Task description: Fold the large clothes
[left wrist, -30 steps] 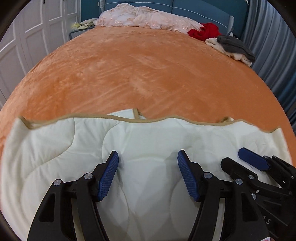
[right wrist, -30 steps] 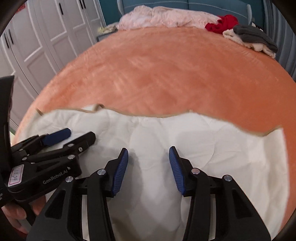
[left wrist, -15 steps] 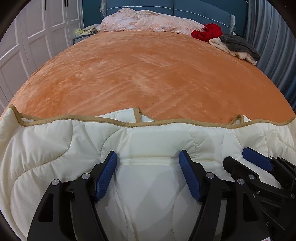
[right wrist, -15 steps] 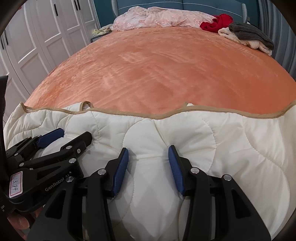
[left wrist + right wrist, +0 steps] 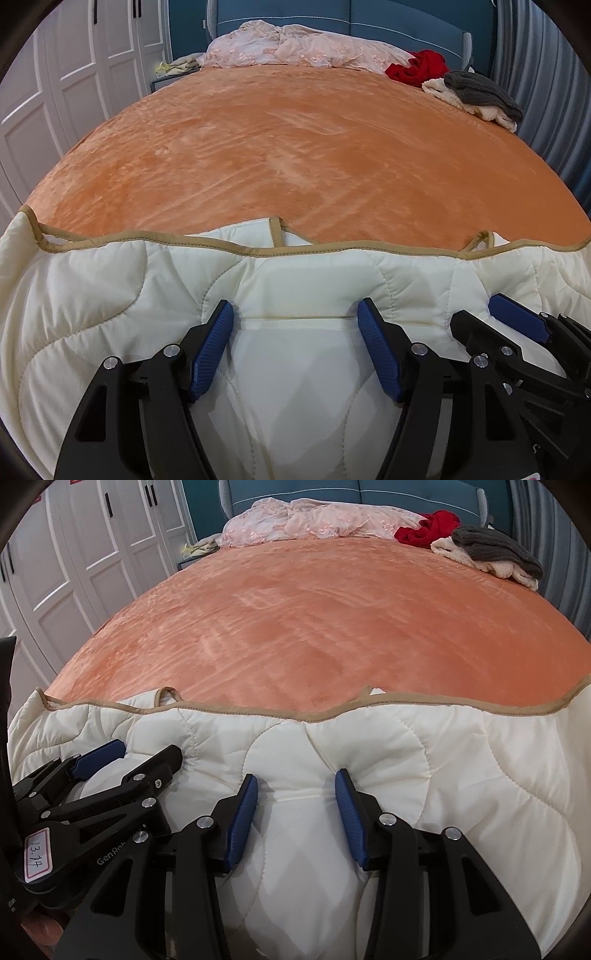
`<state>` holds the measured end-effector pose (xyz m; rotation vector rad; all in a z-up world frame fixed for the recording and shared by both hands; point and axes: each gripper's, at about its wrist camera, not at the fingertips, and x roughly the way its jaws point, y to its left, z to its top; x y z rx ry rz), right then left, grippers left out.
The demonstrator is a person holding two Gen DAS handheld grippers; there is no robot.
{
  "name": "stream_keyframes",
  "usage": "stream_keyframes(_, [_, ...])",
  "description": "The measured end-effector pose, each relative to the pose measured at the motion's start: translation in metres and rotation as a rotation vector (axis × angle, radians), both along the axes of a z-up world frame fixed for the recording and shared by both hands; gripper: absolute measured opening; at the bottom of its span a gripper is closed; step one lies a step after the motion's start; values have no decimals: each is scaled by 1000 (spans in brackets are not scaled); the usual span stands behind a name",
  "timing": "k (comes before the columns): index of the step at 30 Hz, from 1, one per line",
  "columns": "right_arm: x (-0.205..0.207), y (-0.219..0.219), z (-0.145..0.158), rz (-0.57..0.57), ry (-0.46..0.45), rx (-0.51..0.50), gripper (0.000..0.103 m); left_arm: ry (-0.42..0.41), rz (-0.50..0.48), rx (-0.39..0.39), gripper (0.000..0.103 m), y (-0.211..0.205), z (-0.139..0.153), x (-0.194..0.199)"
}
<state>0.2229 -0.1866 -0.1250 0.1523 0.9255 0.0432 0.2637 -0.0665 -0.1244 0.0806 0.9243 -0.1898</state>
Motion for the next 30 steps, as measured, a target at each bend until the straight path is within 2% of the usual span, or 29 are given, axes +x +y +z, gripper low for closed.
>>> stream_keyframes(19, [0, 0, -2, -19, -25, -18, 40, -25, 15, 14, 67, -2, -2, 0])
stream_keyframes(25, [1, 1, -1, -17, -16, -9, 40, -9, 12, 23, 67, -3, 0, 3])
stream_keyframes(28, [-3, -4, 11, -16, 0, 18, 40, 23, -1, 44, 69, -3, 9, 3])
stream_keyframes(30, [-22, -14, 35, -76, -29, 18, 40, 34, 14, 31, 69, 7, 26, -3])
